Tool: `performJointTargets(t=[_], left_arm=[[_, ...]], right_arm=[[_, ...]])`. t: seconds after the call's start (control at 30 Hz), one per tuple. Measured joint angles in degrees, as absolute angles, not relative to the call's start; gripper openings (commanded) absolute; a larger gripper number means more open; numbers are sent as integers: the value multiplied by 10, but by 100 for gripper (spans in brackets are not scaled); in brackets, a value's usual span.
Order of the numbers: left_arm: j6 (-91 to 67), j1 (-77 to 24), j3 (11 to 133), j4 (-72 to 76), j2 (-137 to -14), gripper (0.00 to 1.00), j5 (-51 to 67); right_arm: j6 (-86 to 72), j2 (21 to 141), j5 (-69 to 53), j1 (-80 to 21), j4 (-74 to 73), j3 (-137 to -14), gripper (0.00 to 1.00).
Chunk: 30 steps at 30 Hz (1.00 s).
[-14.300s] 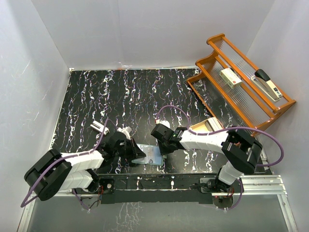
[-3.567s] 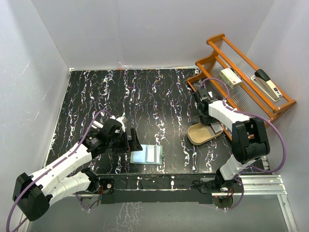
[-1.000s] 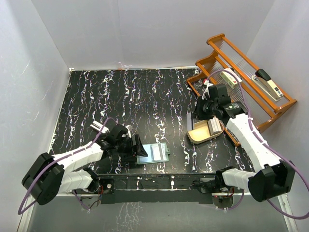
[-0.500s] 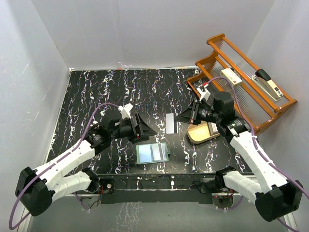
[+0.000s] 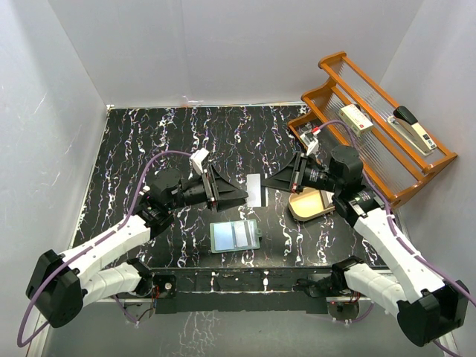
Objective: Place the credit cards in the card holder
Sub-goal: Pick up the credit card from the storage box.
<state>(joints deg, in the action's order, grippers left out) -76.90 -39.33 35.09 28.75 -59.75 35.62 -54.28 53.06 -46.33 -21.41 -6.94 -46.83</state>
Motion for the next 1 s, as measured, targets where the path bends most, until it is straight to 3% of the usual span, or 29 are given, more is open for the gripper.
performJointTargets(t=[0.07, 0.13, 0.2, 0.33, 0.5, 0.63, 0.73, 1.0], left_arm=[[-773, -393, 351, 302, -599, 36, 358], [-778, -393, 351, 310, -599, 11, 358], [-780, -393, 351, 312, -599, 0, 357], [-771, -393, 351, 293, -592, 0, 344], [-754, -395, 359, 255, -575, 0, 329], [-741, -394, 371, 211, -567, 0, 310], [-724, -394, 390, 129, -564, 0, 280], [-657, -394, 455, -158, -571, 0, 145]], right_arm=[[-552, 531, -462, -228, -57, -464, 0], [-558, 532, -461, -240, -52, -460, 0], [-561, 534, -460, -249, -47, -455, 0], [-567, 537, -454, -254, -43, -448, 2], [-571, 538, -447, -258, -46, -442, 35], [-558, 538, -425, -258, -63, -442, 47], [-549, 538, -397, -258, -91, -442, 52], [-507, 538, -308, -258, -172, -425, 53]])
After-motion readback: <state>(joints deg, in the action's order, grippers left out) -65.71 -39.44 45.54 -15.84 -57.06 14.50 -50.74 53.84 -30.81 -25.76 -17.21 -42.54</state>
